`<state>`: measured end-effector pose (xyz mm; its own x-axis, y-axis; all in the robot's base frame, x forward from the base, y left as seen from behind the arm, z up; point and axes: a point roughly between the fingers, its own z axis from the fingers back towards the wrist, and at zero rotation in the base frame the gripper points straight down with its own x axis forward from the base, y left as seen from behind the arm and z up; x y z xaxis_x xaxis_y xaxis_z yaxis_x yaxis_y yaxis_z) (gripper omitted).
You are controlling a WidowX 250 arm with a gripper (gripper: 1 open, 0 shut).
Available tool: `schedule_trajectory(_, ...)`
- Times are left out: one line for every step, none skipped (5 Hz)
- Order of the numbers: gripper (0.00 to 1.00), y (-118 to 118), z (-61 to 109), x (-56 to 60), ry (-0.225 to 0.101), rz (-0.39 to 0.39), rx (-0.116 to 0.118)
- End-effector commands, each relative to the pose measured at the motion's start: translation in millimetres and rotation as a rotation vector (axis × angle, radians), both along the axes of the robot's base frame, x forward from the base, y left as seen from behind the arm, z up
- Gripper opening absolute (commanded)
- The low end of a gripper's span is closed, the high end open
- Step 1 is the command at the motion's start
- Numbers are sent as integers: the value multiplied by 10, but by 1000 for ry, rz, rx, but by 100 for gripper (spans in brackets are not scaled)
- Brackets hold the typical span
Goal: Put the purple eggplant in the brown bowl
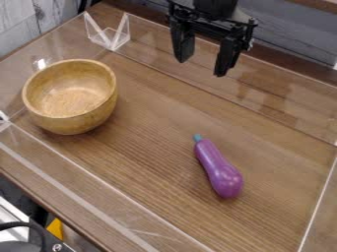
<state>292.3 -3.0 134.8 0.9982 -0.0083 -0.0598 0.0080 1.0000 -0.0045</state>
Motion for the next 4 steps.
schedule_trajectory(100, -9, -52, -34, 17, 14, -4)
schedule_trajectory(100, -21, -105, -70, 35, 32, -9)
schedule_trajectory(100, -43, -146, -122, 47, 57, -16)
schedule_trajectory(100, -88, -172, -219, 49, 101, -26)
